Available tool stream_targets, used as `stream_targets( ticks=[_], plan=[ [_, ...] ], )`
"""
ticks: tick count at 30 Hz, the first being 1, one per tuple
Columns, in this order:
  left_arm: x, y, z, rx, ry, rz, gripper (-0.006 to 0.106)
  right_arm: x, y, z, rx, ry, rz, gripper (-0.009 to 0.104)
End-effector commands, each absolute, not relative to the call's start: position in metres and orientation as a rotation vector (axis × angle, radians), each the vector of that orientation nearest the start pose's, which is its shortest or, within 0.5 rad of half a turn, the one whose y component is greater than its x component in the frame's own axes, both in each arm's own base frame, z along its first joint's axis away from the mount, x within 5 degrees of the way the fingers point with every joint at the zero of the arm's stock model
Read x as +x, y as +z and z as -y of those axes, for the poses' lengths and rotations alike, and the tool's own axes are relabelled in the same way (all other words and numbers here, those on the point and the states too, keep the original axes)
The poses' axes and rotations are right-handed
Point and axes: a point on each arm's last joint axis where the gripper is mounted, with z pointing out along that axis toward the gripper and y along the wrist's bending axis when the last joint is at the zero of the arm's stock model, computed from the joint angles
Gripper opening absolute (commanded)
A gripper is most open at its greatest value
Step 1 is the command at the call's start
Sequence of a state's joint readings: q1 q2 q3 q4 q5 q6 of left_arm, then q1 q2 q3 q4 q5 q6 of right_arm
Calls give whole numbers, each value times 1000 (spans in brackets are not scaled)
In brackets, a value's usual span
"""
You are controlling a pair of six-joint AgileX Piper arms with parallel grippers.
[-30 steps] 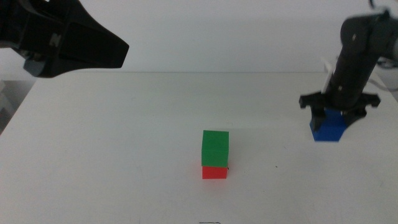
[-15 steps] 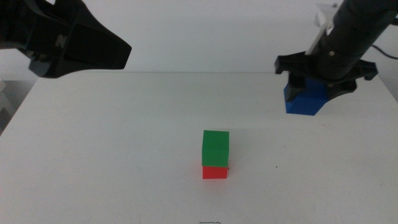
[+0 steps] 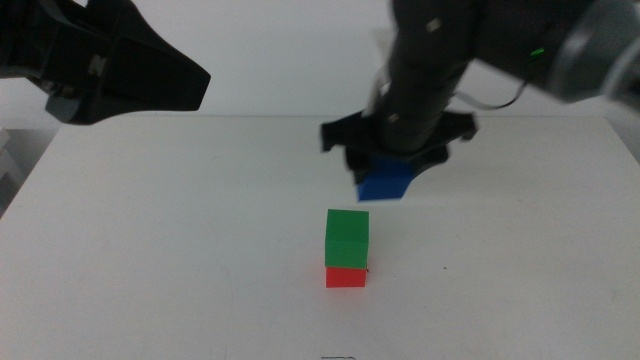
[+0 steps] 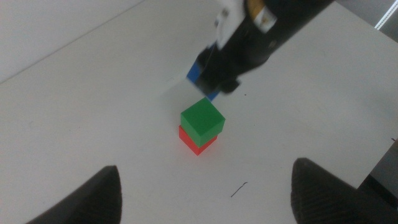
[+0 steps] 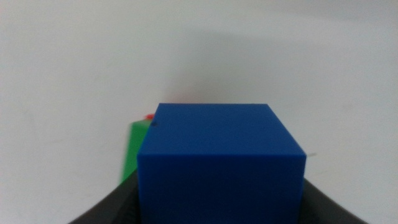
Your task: Stack red cubes first, then green, then blue cubes in a specific spot.
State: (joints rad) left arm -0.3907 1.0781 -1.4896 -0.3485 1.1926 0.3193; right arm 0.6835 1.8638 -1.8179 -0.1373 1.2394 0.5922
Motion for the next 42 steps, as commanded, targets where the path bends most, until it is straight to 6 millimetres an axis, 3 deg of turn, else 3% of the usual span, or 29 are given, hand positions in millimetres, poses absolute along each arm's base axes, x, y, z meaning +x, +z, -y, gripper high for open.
stream_targets(
  ticks=[1,12,29,35,37,42],
  plan=[
    [149,489,94,764,-500,-2008,92,309,350,-243,-117,156,-2739,-1],
    [149,489,94,764,-500,-2008,92,304,334,-263,-44,160,-2780,-1],
    [149,489,94,764,-500,-2008,92,304,323,-274,-41,172,-2787,-1],
    [149,489,94,764,-500,-2008,92,311,311,-281,-46,187,-2784,-1],
    [149,489,94,764,-500,-2008,92,311,312,-282,-51,194,-2778,0],
    [149,489,94,764,-500,-2008,92,312,312,-283,-68,212,-2769,20]
  ],
)
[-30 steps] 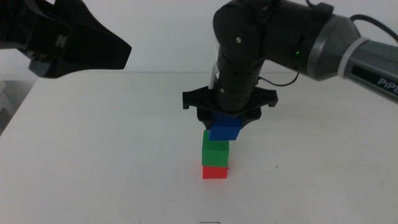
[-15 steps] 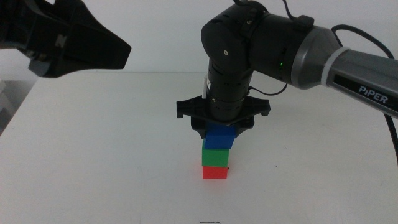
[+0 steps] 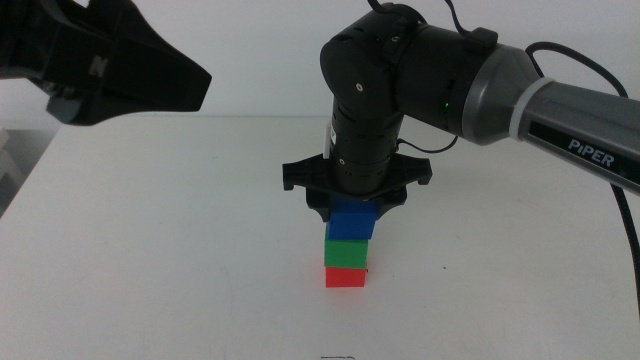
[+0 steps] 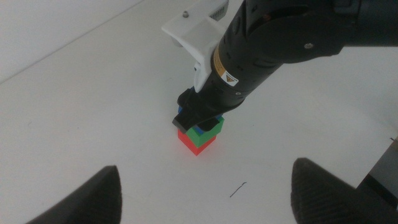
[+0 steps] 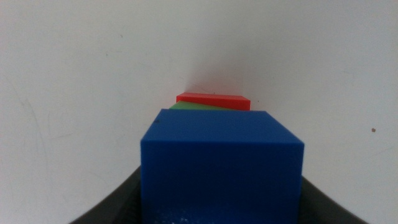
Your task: Stack red cubes first, then green, then blue cubes in a specific spot.
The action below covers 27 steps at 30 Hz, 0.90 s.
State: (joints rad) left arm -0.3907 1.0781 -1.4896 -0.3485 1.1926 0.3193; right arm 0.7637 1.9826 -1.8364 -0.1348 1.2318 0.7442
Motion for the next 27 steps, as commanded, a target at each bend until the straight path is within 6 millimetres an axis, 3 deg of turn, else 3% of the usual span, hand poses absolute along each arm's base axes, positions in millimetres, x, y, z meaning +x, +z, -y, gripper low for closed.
stream_targets(
  ticks=[1,6,10,16,21,23,27],
  plan=[
    [149,489,94,764,-500,-2008,92,312,312,-284,-77,216,-2769,45],
    [149,489,94,764,-500,-2008,92,312,312,-284,-80,217,-2767,71],
    [149,489,94,764,-500,-2008,92,310,317,-283,-93,231,-2757,82],
    [149,489,94,764,-500,-2008,92,298,353,-269,-137,287,-2681,83],
    [149,489,94,764,-500,-2008,92,276,397,-248,-190,352,-2583,83],
    [149,489,94,764,-500,-2008,92,266,416,-237,-211,376,-2533,83],
    [149,489,94,764,-500,-2008,92,251,455,-196,-209,413,-2409,83]
  ],
)
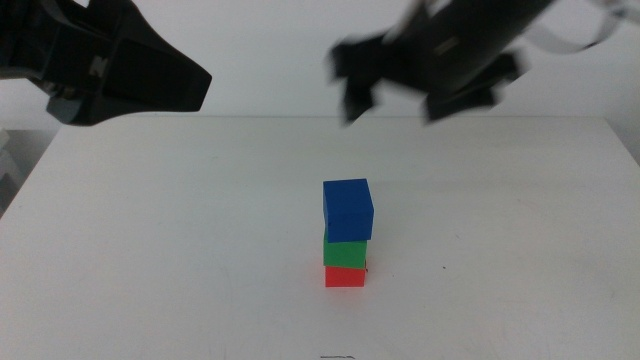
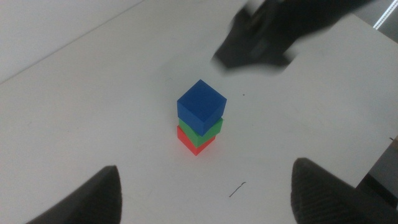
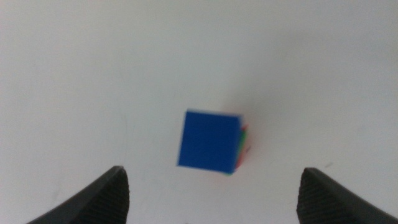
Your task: Stack red cubes first, then green, then blue cubes in a specific spot.
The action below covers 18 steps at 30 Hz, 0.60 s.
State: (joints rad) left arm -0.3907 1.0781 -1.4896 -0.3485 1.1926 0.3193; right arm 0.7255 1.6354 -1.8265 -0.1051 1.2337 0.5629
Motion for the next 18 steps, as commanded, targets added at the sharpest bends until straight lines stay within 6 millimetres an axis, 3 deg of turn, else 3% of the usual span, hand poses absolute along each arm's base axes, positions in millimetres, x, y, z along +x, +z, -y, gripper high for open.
stream_targets(
  ticks=[1,6,12,15,18],
  plan=[
    [149,489,94,764,-500,-2008,92,247,463,-183,-208,414,-2366,82],
    [149,489,94,764,-500,-2008,92,223,481,-119,-157,396,-2144,82],
    [149,489,94,764,-500,-2008,92,192,475,-52,38,269,-2055,82],
    [149,489,94,764,-500,-2008,92,183,472,-35,90,221,-2049,82],
    [149,489,94,764,-500,-2008,92,178,471,-31,69,210,-2045,82]
  ],
)
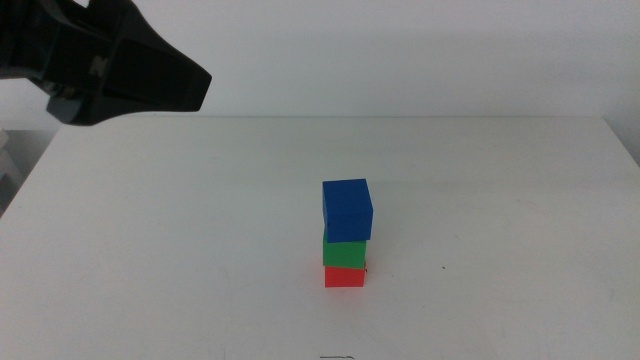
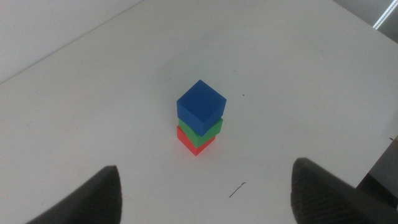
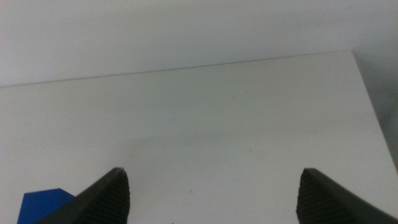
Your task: Stack red cubes first, then green, then blue cubes in a specific spot.
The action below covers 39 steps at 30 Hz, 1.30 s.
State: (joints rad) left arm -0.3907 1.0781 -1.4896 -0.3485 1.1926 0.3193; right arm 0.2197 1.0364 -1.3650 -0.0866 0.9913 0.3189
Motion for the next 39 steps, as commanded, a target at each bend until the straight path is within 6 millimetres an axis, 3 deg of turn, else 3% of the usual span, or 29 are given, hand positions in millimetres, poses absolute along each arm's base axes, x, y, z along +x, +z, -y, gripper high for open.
stream_targets(
  ticks=[1,12,25,34,39],
  plan=[
    [149,489,94,764,-500,-2008,92,178,472,-31,51,203,-2044,82],
    [149,489,94,764,-500,-2008,92,182,486,-30,-58,122,-1877,82],
    [152,489,92,748,-471,-1997,92,182,486,-30,-69,110,-1871,82],
    [176,486,53,226,-119,-1645,92,182,486,-30,-69,111,-1872,82],
    [181,463,26,-64,-189,-1646,92,182,486,-30,-69,109,-1871,82]
  ],
)
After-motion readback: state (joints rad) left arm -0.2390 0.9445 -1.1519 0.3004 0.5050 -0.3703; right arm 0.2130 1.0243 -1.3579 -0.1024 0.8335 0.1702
